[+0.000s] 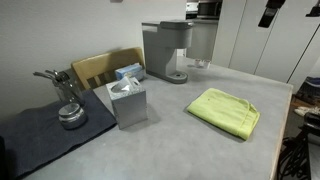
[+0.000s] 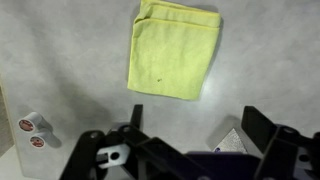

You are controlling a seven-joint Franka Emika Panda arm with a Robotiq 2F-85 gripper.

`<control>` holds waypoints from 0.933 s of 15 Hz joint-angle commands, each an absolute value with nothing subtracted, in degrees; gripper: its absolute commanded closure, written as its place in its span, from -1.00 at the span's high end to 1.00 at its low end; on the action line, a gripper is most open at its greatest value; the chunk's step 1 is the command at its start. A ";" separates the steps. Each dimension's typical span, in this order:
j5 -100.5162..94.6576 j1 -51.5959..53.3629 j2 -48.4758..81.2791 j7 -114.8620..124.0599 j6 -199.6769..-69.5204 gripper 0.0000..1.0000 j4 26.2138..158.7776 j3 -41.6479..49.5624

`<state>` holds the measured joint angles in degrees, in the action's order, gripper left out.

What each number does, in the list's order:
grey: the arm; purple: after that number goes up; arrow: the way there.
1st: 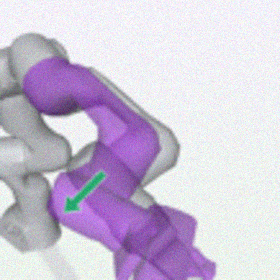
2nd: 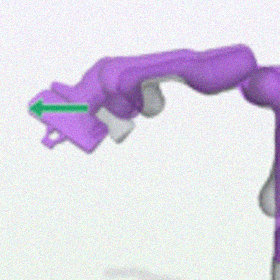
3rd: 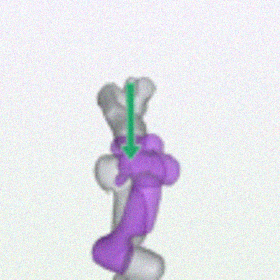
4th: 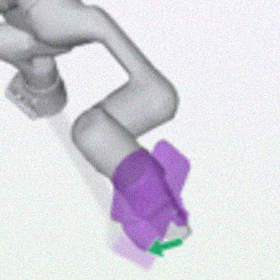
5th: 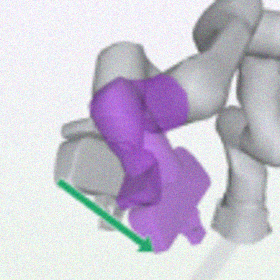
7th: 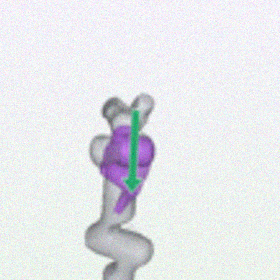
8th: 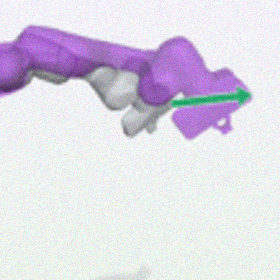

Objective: Unfold the cloth

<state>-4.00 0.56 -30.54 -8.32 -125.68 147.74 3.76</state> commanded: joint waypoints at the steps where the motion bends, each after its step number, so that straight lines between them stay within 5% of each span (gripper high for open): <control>1: -4.60 0.29 -30.98 -9.17 -127.71 1.00 149.10 3.29; 14: -5.24 -3.01 -30.17 -5.37 -143.78 1.00 159.30 4.73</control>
